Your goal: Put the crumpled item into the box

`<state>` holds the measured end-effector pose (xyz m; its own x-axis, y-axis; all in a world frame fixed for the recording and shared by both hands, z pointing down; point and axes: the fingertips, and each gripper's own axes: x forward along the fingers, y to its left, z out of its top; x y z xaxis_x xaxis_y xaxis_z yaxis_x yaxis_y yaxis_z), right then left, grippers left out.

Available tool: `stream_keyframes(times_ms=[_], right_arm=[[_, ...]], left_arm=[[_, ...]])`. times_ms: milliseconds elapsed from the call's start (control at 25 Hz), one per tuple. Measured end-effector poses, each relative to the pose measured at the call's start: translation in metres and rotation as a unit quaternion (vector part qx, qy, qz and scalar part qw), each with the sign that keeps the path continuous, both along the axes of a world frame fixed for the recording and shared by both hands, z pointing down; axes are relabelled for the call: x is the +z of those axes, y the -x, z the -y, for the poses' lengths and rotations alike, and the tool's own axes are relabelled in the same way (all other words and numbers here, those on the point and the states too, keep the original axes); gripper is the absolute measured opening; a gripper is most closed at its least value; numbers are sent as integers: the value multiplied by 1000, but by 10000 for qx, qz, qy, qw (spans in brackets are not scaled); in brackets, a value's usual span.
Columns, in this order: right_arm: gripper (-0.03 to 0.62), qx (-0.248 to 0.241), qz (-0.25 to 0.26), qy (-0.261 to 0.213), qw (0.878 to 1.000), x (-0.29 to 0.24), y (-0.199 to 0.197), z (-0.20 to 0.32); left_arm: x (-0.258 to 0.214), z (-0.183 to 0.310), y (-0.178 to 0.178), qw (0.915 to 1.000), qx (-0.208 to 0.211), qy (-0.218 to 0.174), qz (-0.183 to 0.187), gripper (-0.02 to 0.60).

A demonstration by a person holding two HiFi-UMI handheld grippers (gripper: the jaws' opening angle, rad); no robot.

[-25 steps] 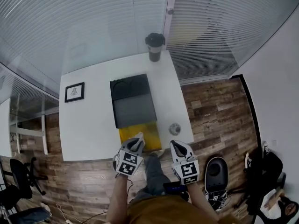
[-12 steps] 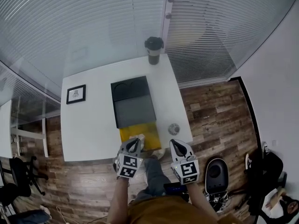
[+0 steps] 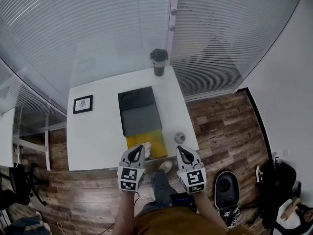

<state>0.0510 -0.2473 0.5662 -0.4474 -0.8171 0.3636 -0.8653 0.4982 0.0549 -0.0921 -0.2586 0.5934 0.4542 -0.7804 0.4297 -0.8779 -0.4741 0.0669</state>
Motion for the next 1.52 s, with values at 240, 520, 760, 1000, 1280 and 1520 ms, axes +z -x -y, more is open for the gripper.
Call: stream_keyframes(times_ms=[240, 520, 760, 1000, 1280, 1520], right_arm=[[12, 2, 147, -340, 9993, -31, 11, -13], [12, -19, 241, -741, 9970, -66, 18, -33], [12, 11, 277, -900, 9956, -77, 14, -51], [12, 28, 291, -923, 9953, -79, 16, -59], [12, 30, 242, -896, 9957, -78, 16, -57], [12, 5, 202, -882, 9959, -75, 21, -53]], left_arm=[[-42, -18, 11, 9976, -285, -351, -533, 25], [-83, -39, 13, 9939, -377, -746, -719, 23], [-104, -58, 17, 9893, -483, -1003, -944, 23], [-112, -67, 24, 9878, -541, -1095, -970, 23], [-112, -67, 27, 9874, -576, -1109, -971, 23], [-110, -64, 34, 9870, -609, -1100, -998, 23]])
